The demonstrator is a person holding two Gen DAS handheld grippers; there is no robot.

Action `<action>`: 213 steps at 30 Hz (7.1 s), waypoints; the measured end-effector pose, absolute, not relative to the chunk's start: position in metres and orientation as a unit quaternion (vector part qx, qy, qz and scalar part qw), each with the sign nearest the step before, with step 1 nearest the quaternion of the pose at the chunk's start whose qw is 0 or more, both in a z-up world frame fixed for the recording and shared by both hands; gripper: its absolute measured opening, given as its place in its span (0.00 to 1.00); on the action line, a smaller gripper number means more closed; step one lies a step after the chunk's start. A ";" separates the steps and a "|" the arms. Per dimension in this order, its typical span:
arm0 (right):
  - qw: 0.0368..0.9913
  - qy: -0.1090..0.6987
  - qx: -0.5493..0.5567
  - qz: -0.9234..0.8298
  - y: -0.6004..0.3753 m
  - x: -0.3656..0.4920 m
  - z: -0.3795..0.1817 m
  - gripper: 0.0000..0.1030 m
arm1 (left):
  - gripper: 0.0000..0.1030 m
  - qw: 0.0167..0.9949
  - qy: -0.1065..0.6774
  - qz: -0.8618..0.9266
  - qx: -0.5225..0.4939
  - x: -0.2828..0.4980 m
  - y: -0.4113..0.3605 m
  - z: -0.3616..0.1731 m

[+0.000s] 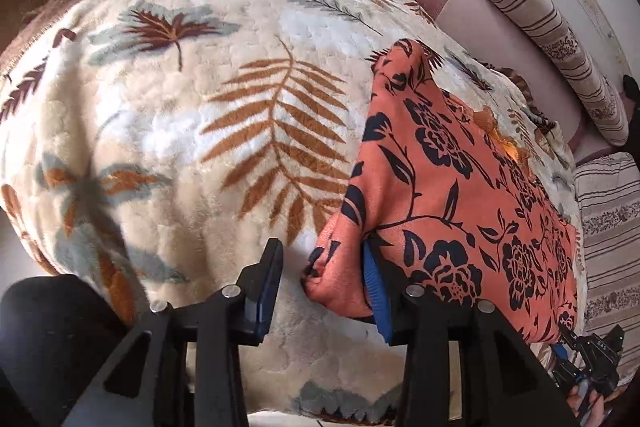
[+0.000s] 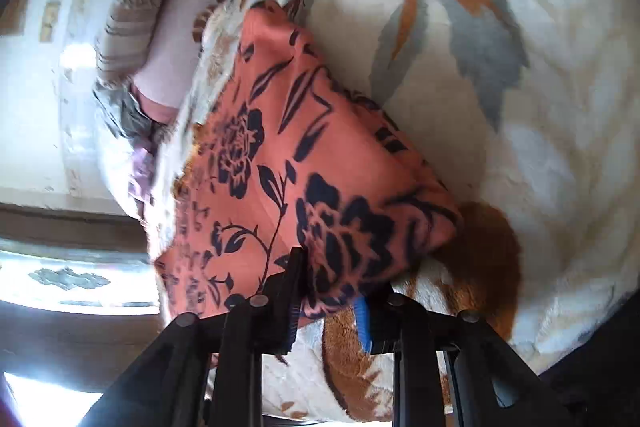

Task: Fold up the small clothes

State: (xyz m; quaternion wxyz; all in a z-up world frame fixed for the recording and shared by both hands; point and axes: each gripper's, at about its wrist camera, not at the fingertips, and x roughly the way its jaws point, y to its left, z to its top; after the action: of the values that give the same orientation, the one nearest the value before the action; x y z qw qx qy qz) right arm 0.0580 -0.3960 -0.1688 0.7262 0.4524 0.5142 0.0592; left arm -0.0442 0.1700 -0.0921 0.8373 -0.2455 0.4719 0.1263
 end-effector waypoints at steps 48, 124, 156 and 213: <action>0.720 0.485 0.471 0.155 -0.386 0.093 -0.157 0.75 | 0.61 0.861 0.480 0.100 -0.138 -0.006 0.159 -0.106; 0.845 0.477 0.240 0.025 -0.403 0.199 -0.088 0.69 | 0.72 0.845 0.481 0.165 -0.163 -0.012 0.160 -0.109; 0.727 0.479 0.487 0.066 -0.368 0.056 -0.159 0.76 | 0.71 0.870 0.472 0.115 -0.086 0.057 0.072 -0.086; 0.734 0.513 0.444 0.030 -0.382 0.097 -0.165 0.24 | 0.73 0.882 0.465 0.077 0.020 0.034 0.017 -0.112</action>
State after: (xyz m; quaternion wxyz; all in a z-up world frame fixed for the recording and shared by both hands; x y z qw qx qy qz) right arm 0.0972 -0.3819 -0.1653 0.7343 0.4436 0.5130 0.0299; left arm 0.0339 0.0174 -0.1120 0.8819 0.0200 0.4647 0.0771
